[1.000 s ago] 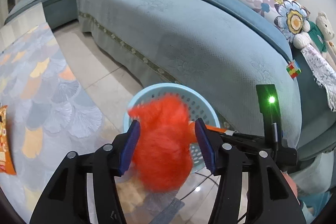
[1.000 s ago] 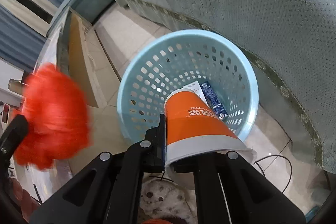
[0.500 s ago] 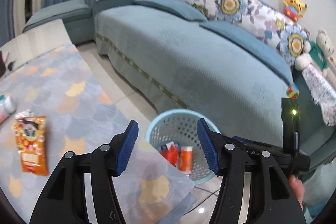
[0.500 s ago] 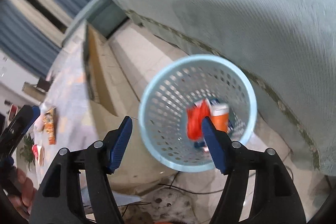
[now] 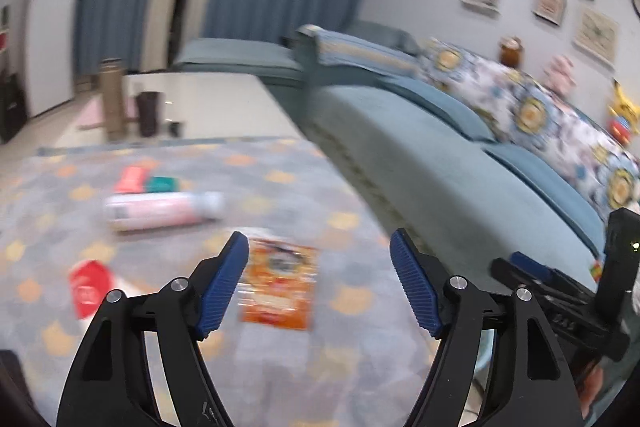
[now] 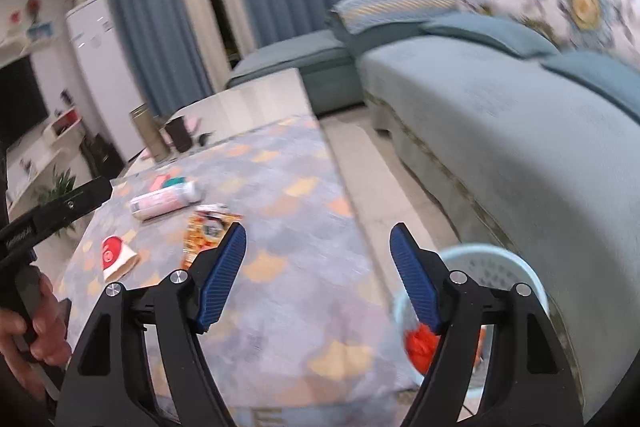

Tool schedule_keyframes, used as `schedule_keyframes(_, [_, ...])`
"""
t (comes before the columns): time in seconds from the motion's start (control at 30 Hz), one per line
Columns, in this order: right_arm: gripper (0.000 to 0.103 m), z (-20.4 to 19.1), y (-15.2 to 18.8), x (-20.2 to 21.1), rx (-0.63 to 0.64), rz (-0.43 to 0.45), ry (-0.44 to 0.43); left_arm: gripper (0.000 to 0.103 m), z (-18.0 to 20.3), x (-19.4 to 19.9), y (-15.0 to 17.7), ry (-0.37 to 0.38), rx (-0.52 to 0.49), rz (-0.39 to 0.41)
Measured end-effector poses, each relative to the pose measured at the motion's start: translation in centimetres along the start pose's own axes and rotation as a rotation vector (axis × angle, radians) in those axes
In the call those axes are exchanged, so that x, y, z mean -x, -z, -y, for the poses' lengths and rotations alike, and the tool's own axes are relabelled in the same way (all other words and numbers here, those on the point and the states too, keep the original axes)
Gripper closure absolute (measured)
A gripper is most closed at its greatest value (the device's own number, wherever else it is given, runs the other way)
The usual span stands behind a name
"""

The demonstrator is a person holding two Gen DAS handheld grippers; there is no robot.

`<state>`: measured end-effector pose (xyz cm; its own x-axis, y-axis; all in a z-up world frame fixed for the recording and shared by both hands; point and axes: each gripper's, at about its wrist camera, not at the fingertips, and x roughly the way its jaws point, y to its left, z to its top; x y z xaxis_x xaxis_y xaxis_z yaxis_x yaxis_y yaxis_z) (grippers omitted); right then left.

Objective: Collect trash
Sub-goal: 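Move both tools back toward the red cup and snack packet on the table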

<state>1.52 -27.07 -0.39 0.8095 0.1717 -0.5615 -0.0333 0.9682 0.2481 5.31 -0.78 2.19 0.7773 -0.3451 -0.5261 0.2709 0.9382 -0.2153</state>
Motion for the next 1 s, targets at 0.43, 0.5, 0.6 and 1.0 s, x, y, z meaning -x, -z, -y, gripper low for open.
schedule_keyframes(0.43, [0.022, -10.0, 0.8, -10.4, 0.107, -0.105, -0.071, 0.025, -15.9, 0.8, 3.1, -0.241, 0.281, -0.001])
schedule_keyframes(0.5, [0.022, -10.7, 1.3, -11.8, 0.118, -0.113, -0.062, 0.026, -16.9, 0.2, 3.9, -0.248, 0.299, -0.019])
schedule_keyframes(0.6, [0.022, -11.3, 2.0, -13.5, 0.123, -0.114, -0.014, 0.026, -17.9, -0.7, 4.9, -0.257, 0.310, -0.049])
schedule_keyframes(1.0, [0.018, -11.6, 3.4, -18.4, 0.060, -0.237, 0.020, 0.026, -21.1, -4.3, 6.8, -0.258, 0.372, -0.150])
